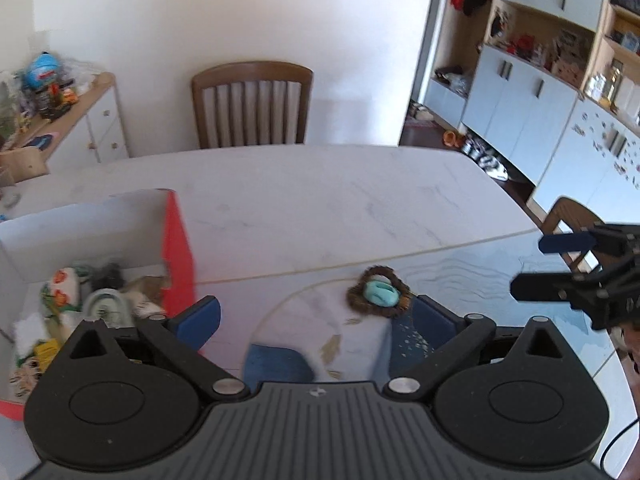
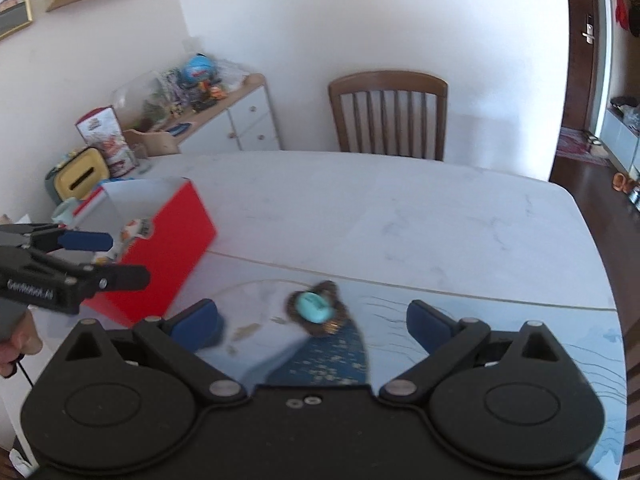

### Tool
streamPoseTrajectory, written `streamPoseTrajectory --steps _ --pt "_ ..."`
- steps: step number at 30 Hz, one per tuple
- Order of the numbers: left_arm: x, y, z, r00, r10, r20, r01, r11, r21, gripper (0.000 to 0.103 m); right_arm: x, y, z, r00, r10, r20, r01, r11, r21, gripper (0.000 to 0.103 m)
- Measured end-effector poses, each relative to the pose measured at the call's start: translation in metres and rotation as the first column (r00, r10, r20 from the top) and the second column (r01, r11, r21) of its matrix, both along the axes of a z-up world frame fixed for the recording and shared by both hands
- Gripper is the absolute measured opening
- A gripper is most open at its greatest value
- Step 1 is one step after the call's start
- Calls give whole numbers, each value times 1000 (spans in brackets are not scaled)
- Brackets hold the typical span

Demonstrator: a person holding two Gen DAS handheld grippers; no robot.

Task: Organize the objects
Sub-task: 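Move both tools back toward the teal soap dish and bead bracelet, then grasp the teal soap dish with the left gripper while the right grasps the brown bead bracelet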

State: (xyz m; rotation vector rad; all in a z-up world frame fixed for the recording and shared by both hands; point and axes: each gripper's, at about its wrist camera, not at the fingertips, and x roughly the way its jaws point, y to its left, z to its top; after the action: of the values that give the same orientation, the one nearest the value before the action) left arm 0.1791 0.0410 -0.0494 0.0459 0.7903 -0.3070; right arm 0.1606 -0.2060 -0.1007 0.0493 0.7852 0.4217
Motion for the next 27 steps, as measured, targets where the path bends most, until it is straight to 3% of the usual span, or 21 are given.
streamPoseTrajectory --steps 11,27 --pt "18 -46 -42 999 -44 12 43 998 46 103 47 -14 -37 998 -15 -68 13 999 -31 92" --pt "53 -87 -90 996 -82 37 78 992 101 103 113 13 -81 974 50 -219 -52 999 -5 73"
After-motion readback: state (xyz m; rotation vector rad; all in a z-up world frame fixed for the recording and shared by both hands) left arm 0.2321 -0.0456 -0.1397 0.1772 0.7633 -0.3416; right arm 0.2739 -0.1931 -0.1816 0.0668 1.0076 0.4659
